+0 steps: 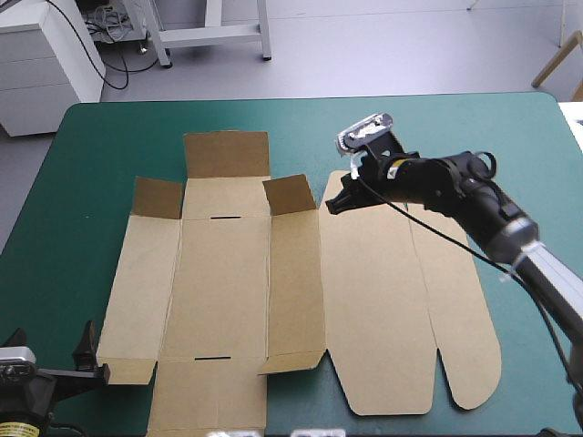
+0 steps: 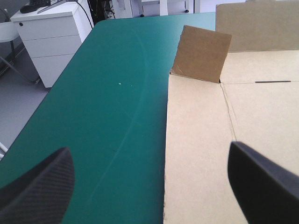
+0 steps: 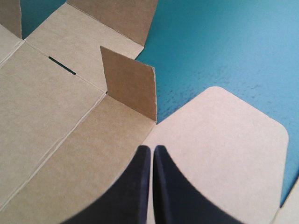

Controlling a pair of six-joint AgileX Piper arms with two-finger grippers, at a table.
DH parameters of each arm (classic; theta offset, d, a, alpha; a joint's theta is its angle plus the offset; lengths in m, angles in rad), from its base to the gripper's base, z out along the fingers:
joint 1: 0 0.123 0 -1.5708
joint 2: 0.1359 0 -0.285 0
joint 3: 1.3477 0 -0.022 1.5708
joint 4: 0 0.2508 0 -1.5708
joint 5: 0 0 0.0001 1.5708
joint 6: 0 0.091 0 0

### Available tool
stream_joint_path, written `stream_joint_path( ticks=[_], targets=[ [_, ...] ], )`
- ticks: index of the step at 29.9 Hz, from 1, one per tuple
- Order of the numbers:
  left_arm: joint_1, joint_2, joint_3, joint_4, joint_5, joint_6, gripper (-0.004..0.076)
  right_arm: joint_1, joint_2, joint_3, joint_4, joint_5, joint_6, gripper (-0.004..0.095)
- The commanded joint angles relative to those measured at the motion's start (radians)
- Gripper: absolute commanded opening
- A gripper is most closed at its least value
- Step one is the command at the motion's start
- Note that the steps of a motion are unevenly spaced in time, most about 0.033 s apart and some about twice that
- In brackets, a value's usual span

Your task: Fold the box

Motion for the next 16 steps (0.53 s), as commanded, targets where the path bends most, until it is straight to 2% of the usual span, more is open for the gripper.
stream_joint_path(
  ticks=[1, 7, 12, 16],
  targets=[
    [-0.001, 0.101, -0.105, 0.034, -0.09, -0.014, 0.0632, -0.007, -0.141, 0.078, -0.008, -0.098, 0.007, 0.0],
    [-0.001, 0.358, -0.341, 0.08, -0.058, 0.0, 0.0632, -0.007, -0.313, 0.274, -0.015, -0.162, 0.014, 0.0],
    [-0.001, 0.597, -0.55, 0.072, 0.003, 0.06, 0.0629, -0.007, -0.413, 0.393, -0.015, -0.151, 0.014, 0.0],
    [-0.001, 0.769, -0.672, 0.058, 0.056, 0.075, 0.0595, -0.007, -0.492, 0.47, -0.015, -0.162, 0.019, 0.0]
  ],
)
